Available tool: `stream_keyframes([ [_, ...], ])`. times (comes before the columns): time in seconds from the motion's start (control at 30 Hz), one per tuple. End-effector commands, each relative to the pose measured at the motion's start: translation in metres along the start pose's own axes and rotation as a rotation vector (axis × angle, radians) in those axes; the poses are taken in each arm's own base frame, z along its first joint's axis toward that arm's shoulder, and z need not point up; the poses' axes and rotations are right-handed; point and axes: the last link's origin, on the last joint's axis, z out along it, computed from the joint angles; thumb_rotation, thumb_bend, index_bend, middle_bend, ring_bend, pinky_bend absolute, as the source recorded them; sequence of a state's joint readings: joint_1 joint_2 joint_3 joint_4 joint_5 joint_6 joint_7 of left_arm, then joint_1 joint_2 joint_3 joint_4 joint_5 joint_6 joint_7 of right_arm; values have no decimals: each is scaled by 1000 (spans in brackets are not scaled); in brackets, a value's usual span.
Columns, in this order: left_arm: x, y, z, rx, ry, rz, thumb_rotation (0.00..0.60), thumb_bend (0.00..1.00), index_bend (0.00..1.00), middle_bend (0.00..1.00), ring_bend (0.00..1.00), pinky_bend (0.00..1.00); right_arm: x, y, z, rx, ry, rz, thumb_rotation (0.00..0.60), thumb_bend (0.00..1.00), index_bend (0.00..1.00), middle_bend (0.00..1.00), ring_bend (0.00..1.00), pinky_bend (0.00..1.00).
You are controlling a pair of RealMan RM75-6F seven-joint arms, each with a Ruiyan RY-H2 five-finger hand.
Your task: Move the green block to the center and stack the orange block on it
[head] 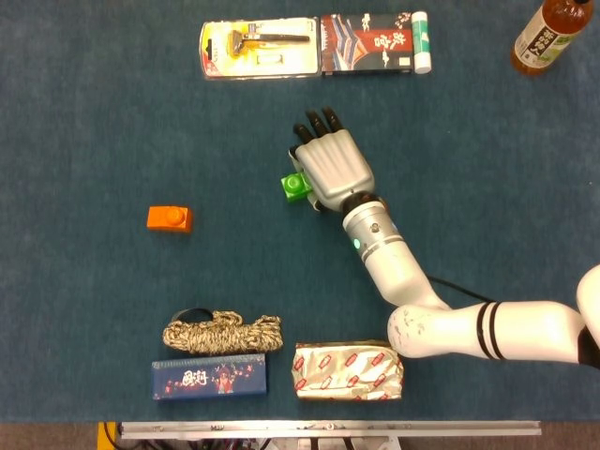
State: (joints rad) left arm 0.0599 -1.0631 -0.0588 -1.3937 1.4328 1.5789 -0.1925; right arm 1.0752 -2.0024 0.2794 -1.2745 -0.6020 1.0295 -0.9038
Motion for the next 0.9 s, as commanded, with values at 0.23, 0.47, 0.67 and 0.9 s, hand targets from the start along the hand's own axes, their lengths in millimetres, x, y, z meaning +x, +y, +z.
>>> stream_keyframes([
  [0.23,1,-1,1,1,-1,-2,600,282,329,141,30,253,-3,-2,2,2,-17,0,600,349,556,203,2,22],
  [0.47,0,-2,2,7,-4,-4,600,282,332,144,30,253,-2,-3,0,9,-8,-1,600,333,440,203,2,22],
  [0.67,0,-1,1,6,-4,-3,600,282,333,144,30,253,1,-2,-4,20,5,-5,600,301,346,203,2,22],
  [0.9,0,-1,1,8,-3,-6,600,282,333,145,30,253,4,-1,-9,36,16,-12,600,287,303,203,2,22],
])
